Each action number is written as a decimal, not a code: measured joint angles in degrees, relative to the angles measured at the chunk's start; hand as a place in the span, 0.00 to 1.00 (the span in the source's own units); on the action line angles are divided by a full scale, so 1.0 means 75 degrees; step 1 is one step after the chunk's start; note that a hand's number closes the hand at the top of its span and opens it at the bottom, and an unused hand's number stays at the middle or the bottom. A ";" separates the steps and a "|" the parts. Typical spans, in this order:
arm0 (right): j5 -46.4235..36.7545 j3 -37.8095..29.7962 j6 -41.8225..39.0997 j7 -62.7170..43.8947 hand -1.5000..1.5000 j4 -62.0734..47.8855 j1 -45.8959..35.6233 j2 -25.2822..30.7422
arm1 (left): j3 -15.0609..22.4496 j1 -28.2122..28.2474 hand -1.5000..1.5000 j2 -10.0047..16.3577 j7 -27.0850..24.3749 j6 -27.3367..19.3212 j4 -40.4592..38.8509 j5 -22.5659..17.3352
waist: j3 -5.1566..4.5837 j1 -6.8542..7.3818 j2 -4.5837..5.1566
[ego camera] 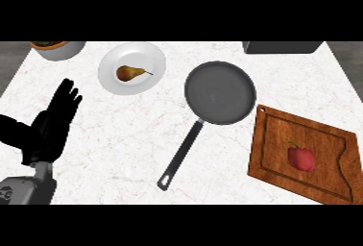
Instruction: Pick the bell pepper from the cutting board and place it in the pan
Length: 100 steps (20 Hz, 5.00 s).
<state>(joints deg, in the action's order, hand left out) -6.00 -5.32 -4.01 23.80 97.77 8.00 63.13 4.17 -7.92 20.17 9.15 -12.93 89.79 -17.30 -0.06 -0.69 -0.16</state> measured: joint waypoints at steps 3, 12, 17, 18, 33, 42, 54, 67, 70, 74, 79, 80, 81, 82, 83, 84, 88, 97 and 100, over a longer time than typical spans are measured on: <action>-0.0783 0.0445 0.0007 -0.0829 0.00 0.0423 -0.0203 0.0133 | 0.0091 -0.0122 0.50 -0.0136 0.0039 -0.0047 -0.0062 0.0095 | -0.0002 0.0084 0.0022; -0.2269 0.2083 -0.1555 -0.3062 0.00 0.0858 -0.1036 0.0558 | 0.0116 -0.0231 0.50 -0.0180 0.0185 0.0059 0.0069 0.0168 | -0.0006 0.0305 0.0062; -0.2910 0.2882 -0.2516 -0.3923 0.00 0.1116 -0.1441 0.0189 | 0.0061 -0.0157 0.50 -0.0286 0.0107 0.0066 0.0042 0.0278 | -0.0001 0.0230 0.0044; -0.3024 0.2932 -0.2688 -0.4012 0.00 0.1211 -0.1486 0.0133 | 0.0059 -0.0175 0.50 -0.0335 0.0101 0.0035 0.0005 0.0339 | 0.0002 0.0202 0.0041; -0.5552 0.3807 -0.3730 -0.5565 0.00 0.2546 -0.1428 -0.1230 | -0.0428 -0.0125 0.50 -0.0350 0.0388 0.0399 0.0150 0.0445 | 0.0005 0.0090 0.0015; -0.6685 0.4127 -0.4429 -0.5901 0.00 0.1814 -0.1899 -0.2564 | -0.0485 -0.0156 0.50 -0.0645 0.0432 0.0494 0.0152 0.0729 | 0.0008 0.0109 0.0021; -0.7738 0.3758 -0.4147 -0.4872 0.00 0.0180 -0.2236 -0.3323 | -0.0760 -0.0328 0.50 -0.0840 0.0692 0.0671 0.0232 0.0949 | 0.0008 0.0110 0.0022; -0.8660 0.3288 -0.3036 -0.3712 0.00 -0.1619 -0.2383 -0.4181 | -0.1047 -0.0152 0.50 -0.0994 0.0687 0.0974 0.0349 0.1122 | 0.0008 0.0108 0.0023; -0.8817 0.3174 -0.3009 -0.3504 1.00 -0.1952 -0.2439 -0.4333 | -0.1030 -0.0207 0.50 -0.1116 0.0585 0.0982 0.0210 0.1233 | 0.0008 0.0104 0.0023; -0.9058 0.3249 -0.2671 -0.3000 1.00 -0.2321 -0.2507 -0.4426 | -0.1062 -0.0122 0.50 -0.1156 0.0546 0.1088 0.0264 0.1241 | -0.0015 0.0108 0.0008; -0.9242 0.3045 -0.2229 -0.2410 1.00 -0.2704 -0.2641 -0.4520 | -0.1173 -0.0182 0.50 -0.1165 0.0669 0.1154 0.0301 0.1243 | -0.0028 0.0109 -0.0007; -0.9314 0.3032 -0.2051 -0.2378 1.00 -0.2785 -0.2584 -0.4572 | -0.1145 -0.0117 0.50 -0.1194 0.0719 0.1130 0.0425 0.1276 | -0.0042 0.0114 -0.0019; -0.9363 0.3002 -0.1918 -0.2317 1.00 -0.3025 -0.2699 -0.4673 | -0.1161 -0.0114 0.50 -0.1207 0.0729 0.1122 0.0427 0.1284 | -0.0056 0.0119 -0.0027; -0.9346 0.2934 -0.1969 -0.2222 1.00 -0.3072 -0.2788 -0.4694 | -0.1085 -0.0045 0.50 -0.1293 0.0728 0.1063 0.0489 0.1361 | -0.0050 0.0121 -0.0024; -0.9368 0.2896 -0.2010 -0.2199 1.00 -0.3024 -0.2790 -0.4736 | -0.1120 -0.0075 0.50 -0.1307 0.0652 0.1072 0.0392 0.1380 | -0.0049 0.0113 -0.0022; -0.9353 0.2842 -0.1956 -0.2152 1.00 -0.2936 -0.2705 -0.4743 | -0.1192 -0.0073 0.50 -0.1255 0.0592 0.1149 0.0303 0.1352 | -0.0046 0.0105 -0.0020; -0.9302 0.2561 -0.2328 -0.3389 1.00 -0.2957 -0.3028 -0.5920 | -0.1167 -0.0156 0.50 -0.1295 0.0517 0.1201 0.0209 0.1360 | -0.0064 0.0190 0.0010; -0.9030 0.1669 -0.1821 -0.7627 1.00 -0.3104 -0.4553 -0.8098 | -0.0908 -0.0438 0.50 -0.1386 0.0590 0.1361 0.0202 0.1334 | -0.0006 0.0773 0.0124; -0.9435 0.1816 -0.1535 -0.9061 1.00 -0.3199 -0.5490 -0.8262 | -0.0764 -0.0560 0.50 -0.1432 0.0613 0.1430 0.0145 0.1361 | -0.0022 0.1006 0.0137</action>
<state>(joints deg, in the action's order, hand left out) -76.77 8.30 -15.52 -44.16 73.78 -33.18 1.16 -1.56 -12.12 9.43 13.75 -2.20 90.88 -7.09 -0.22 6.86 0.86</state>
